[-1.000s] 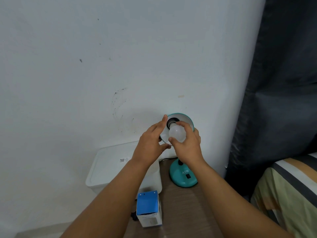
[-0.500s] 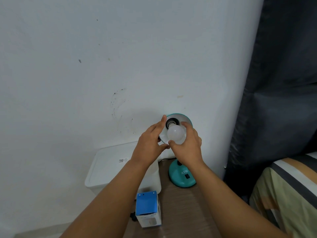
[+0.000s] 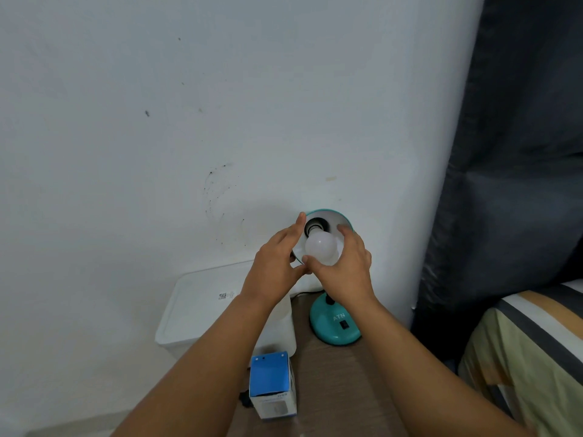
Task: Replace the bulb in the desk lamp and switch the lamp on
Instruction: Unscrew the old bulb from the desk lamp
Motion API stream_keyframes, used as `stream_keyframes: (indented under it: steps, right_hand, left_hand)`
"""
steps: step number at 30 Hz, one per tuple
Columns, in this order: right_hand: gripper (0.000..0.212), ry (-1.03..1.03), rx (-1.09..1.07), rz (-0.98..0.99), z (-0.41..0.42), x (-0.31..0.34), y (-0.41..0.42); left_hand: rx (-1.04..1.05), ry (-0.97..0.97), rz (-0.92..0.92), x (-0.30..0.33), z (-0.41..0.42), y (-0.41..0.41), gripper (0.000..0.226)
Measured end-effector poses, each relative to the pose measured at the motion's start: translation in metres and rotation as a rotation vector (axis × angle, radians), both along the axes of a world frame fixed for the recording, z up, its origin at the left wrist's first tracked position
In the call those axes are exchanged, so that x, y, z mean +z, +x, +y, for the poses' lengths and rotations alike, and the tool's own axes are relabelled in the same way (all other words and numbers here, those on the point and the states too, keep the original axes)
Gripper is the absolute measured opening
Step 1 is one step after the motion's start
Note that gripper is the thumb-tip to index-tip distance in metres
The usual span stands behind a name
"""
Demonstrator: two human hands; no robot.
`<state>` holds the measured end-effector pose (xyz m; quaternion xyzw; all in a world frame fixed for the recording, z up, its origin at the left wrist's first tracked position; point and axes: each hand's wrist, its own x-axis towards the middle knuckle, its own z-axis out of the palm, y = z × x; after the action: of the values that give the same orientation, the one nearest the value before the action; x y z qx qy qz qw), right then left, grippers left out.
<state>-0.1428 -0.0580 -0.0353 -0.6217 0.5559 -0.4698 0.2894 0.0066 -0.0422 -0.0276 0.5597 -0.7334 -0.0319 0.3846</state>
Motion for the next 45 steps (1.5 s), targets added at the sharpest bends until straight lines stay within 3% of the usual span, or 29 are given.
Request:
stream_keyframes:
  steps: [5,12,16,20,27,38,45]
  right_hand:
    - [0.062,0.029,-0.013,0.012,-0.001,0.001,0.002]
    - [0.081,0.030,-0.022,0.015,-0.001,-0.003,0.000]
    - [0.064,0.031,-0.037,0.068,0.000,-0.003,0.000]
    - [0.066,-0.076,0.009,0.132,0.002,-0.003,-0.005]
    - [0.068,-0.098,0.085,0.011,0.011,-0.005,-0.017]
    - [0.063,-0.188,0.037,-0.118,0.054,-0.017,-0.052]
    - [0.063,-0.115,0.072,-0.105,0.089,-0.051,-0.071]
  left_hand:
    - [0.012,0.007,-0.023,0.001,0.001,0.000,0.107]
    - [0.014,0.009,-0.029,0.001,0.001,-0.001,0.106]
    - [0.021,0.022,-0.036,0.001,0.001,-0.001,0.108]
    - [0.011,0.032,-0.029,0.002,0.001,0.000,0.111]
    - [0.021,0.065,-0.016,0.004,0.005,-0.003,0.107]
    - [0.108,0.087,0.036,0.006,0.046,-0.022,0.083]
    - [0.173,0.141,0.108,-0.028,0.106,-0.034,0.072]
